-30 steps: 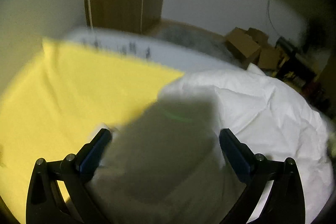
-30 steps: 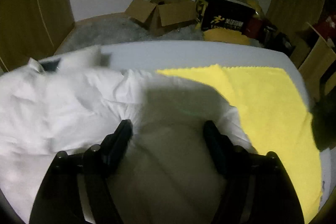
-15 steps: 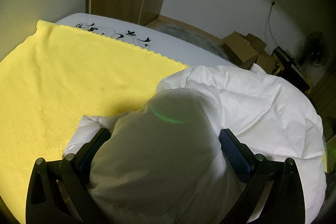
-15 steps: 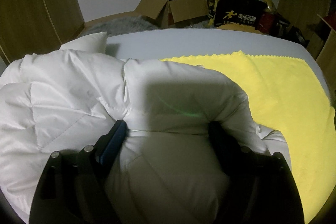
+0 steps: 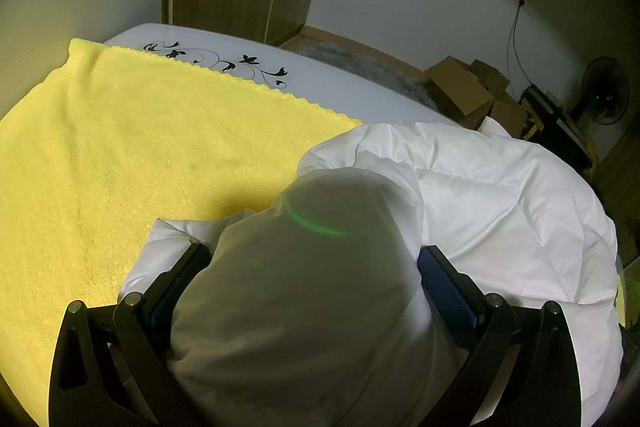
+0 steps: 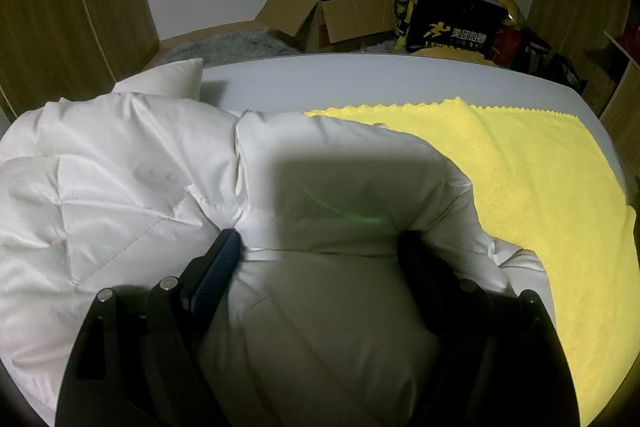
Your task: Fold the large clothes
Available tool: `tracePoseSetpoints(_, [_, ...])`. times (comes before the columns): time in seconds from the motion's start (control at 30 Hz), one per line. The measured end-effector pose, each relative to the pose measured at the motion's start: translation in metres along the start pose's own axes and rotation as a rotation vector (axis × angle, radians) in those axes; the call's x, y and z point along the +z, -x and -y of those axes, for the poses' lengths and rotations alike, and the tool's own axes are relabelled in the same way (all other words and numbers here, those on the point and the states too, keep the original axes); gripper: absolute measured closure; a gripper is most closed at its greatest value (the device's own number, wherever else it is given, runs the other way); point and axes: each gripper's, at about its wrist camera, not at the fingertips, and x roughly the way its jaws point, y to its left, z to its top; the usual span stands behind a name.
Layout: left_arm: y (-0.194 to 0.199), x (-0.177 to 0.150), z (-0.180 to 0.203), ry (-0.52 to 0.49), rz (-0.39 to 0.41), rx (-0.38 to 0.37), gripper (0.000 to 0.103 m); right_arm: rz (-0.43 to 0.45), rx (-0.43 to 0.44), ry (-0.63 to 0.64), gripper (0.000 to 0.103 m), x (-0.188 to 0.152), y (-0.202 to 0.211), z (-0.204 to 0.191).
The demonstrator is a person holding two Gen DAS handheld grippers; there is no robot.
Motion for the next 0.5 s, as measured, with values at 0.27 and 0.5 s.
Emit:
tracePoseSetpoints(0.27, [-0.002, -0.001, -0.001, 0.005, 0.001, -0.010, 0.000, 0.002, 0.001, -0.002, 0.021, 0.000, -0.001, 0.000])
tracePoseSetpoints(0.5, [0.019, 0.007, 0.003, -0.046, -0.027, 0.005, 0.000, -0.018, 0.014, -0.015, 0.026, 0.010, 0.013, 0.004])
